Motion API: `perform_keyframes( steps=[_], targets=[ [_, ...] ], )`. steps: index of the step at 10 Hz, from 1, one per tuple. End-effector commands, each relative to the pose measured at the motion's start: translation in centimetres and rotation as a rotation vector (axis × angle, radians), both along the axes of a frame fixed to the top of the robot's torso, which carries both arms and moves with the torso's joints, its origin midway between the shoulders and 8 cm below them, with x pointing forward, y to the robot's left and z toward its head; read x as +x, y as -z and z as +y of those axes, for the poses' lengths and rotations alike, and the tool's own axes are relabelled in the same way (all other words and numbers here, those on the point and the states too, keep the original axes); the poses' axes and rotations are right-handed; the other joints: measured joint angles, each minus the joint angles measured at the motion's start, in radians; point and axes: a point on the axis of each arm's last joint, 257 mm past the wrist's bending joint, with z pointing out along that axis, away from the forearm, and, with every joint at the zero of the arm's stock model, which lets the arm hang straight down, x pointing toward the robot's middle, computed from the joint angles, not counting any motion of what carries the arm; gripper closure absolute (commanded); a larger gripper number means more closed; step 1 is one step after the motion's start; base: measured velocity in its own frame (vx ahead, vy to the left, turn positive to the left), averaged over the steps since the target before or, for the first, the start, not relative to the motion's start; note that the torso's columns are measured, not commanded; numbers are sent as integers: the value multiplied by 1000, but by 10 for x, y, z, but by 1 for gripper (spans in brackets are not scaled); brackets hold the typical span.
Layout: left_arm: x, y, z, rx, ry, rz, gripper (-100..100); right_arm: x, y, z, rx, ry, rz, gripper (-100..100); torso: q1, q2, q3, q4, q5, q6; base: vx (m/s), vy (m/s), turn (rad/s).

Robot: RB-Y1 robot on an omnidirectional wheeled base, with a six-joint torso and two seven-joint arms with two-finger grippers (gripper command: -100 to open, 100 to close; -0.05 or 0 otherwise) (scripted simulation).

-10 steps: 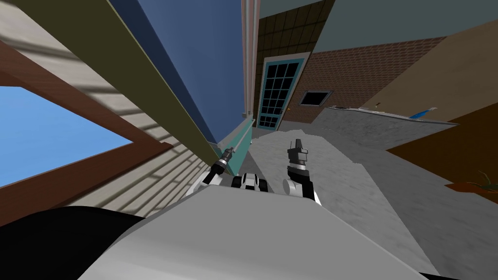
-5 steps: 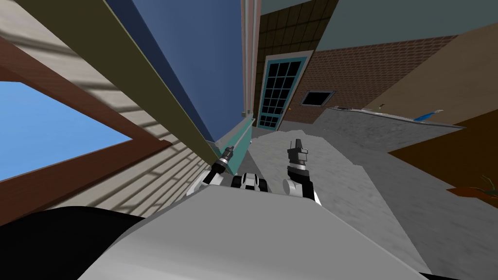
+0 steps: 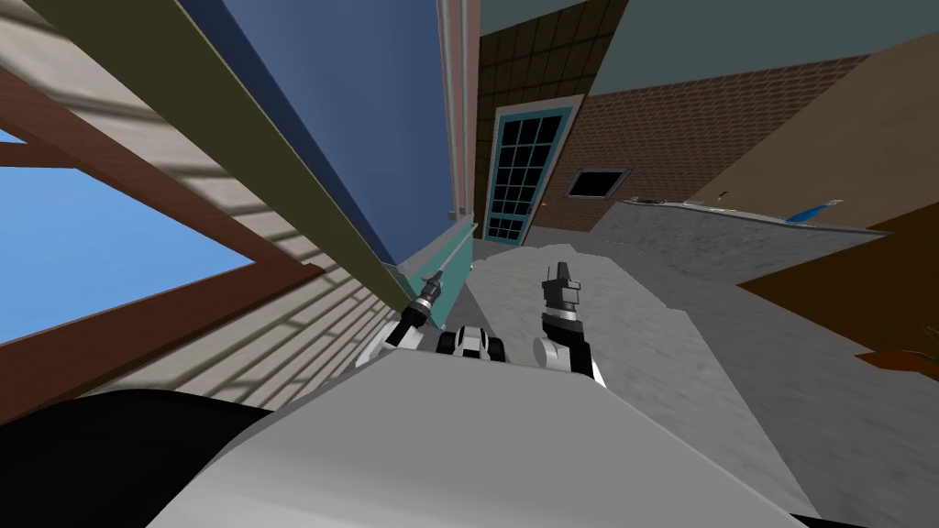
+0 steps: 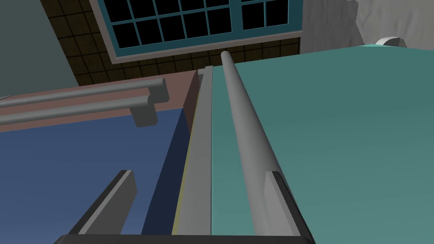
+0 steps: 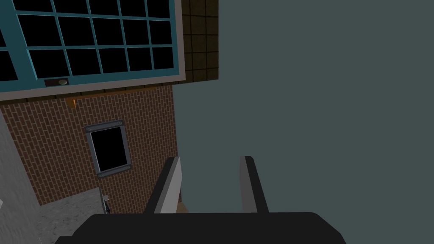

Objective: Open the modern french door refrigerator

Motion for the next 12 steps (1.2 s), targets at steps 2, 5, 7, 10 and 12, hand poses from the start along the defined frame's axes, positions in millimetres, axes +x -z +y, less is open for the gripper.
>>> perform_keyframes(
  steps=[2, 5, 7, 10, 12],
  targets=[
    [5, 19, 1, -4, -2, 22, -100, 0, 0, 0, 0, 0, 0, 0, -7, 2, 1, 0, -2, 0, -13, 85, -19],
    [9, 34, 2, -7, -4, 41, -100, 0, 0, 0, 0, 0, 0, 0, -9, 2, 1, 1, -3, 0, -15, 65, -15],
    [11, 43, 3, -10, -5, 52, -100, 0, 0, 0, 0, 0, 0, 0, -8, 1, 1, 0, -2, 0, -14, 65, -15],
    [11, 44, 3, -10, -5, 54, -100, 0, 0, 0, 0, 0, 0, 0, -10, 1, 1, 0, -3, 0, -2, 31, -8],
    [10, 46, 4, -10, -9, 62, 100, 0, 0, 0, 0, 0, 0, 0, -12, -3, -1, 2, -4, 1, 52, -24, 7]
  ],
)
